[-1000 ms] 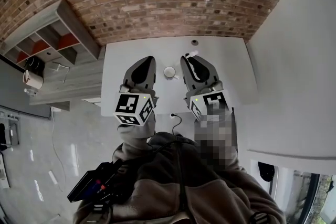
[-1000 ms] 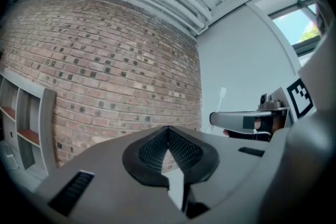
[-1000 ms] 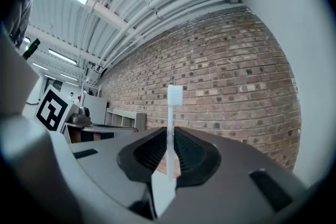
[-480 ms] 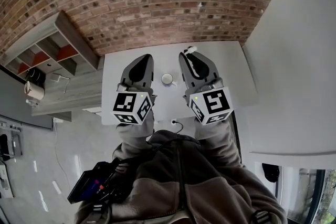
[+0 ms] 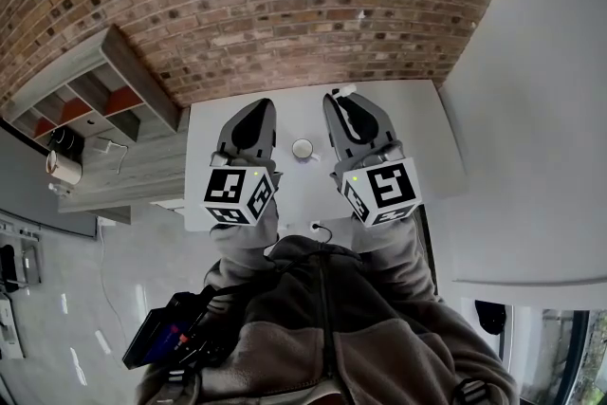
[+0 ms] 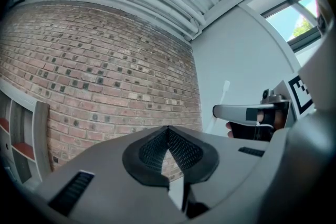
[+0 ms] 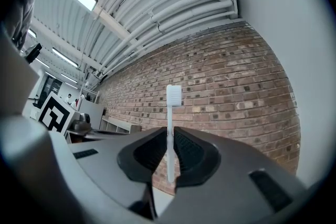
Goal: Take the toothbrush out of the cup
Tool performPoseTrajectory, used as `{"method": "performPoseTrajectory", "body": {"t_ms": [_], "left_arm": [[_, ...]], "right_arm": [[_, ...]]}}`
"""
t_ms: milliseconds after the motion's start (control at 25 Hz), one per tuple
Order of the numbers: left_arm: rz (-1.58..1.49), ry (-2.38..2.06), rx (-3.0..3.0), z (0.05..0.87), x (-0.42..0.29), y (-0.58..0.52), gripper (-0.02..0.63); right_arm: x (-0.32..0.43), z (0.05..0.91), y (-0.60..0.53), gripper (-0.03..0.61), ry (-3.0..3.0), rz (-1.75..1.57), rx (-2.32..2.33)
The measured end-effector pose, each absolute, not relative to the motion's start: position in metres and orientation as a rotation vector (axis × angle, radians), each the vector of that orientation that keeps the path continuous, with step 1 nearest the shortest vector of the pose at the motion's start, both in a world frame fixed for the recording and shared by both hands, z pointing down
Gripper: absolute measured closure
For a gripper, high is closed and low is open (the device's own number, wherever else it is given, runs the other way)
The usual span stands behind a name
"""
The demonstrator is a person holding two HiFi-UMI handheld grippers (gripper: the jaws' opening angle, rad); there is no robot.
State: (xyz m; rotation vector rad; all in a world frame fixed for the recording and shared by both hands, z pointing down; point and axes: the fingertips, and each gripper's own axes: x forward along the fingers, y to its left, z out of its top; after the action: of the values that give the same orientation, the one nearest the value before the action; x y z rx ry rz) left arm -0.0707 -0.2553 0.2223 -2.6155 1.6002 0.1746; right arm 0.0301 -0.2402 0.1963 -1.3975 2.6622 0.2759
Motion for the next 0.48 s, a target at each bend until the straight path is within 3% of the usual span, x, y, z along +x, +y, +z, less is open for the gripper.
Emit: {"method": "performPoseTrajectory", "body": {"t_ms": [480], "left_arm": [[0.161, 1.59, -2.64, 0.2277, -0.061, -0.259, 0.609]], "right_arm": [[0.0372, 0.2019, -0.2432, 0.534, 2.669, 0.257, -1.408]]}}
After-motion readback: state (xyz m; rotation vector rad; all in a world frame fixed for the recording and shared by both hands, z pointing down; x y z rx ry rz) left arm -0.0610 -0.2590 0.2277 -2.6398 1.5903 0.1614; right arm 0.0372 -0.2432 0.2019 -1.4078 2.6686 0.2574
